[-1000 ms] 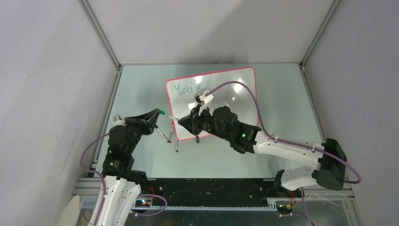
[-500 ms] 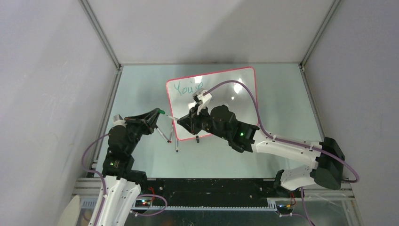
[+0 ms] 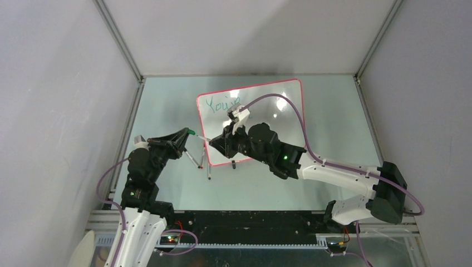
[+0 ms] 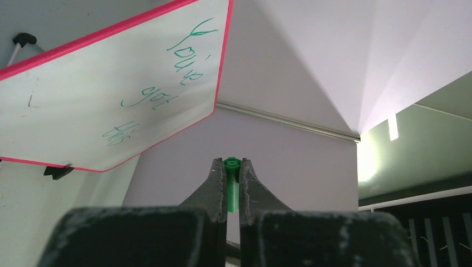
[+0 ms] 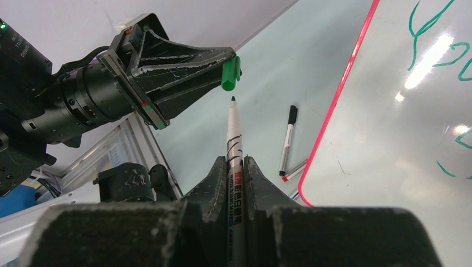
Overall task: Write a sentence on the whiteboard
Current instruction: Close the whiteboard marker at the center of the board.
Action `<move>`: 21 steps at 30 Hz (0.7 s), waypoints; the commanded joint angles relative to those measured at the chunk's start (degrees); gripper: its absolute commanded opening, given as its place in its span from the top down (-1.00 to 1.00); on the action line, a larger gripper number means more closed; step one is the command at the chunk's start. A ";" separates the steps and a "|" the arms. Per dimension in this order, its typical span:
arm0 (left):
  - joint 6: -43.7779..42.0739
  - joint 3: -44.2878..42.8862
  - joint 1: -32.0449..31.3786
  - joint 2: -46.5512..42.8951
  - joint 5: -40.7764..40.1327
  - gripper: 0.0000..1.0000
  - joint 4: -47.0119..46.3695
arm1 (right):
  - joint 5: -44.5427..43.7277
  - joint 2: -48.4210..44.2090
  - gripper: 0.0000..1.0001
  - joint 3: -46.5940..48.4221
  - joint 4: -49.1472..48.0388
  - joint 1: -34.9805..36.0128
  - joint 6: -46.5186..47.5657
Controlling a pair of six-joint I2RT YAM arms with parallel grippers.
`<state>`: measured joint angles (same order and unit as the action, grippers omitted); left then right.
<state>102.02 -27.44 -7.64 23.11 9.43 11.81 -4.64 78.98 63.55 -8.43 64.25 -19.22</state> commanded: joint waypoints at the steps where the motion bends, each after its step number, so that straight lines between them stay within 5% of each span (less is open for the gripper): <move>1: 0.49 0.46 -0.29 -0.66 1.00 1.00 -0.55 | 0.32 0.18 1.00 3.14 -1.43 -0.31 1.24; 21: 0.73 0.85 -0.30 -1.00 1.38 1.00 -0.13 | 0.85 1.74 1.00 4.80 -1.09 -0.52 1.29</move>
<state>102.02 -26.94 -7.66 22.72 9.50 12.19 -4.10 80.16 65.39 -8.38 63.88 -18.46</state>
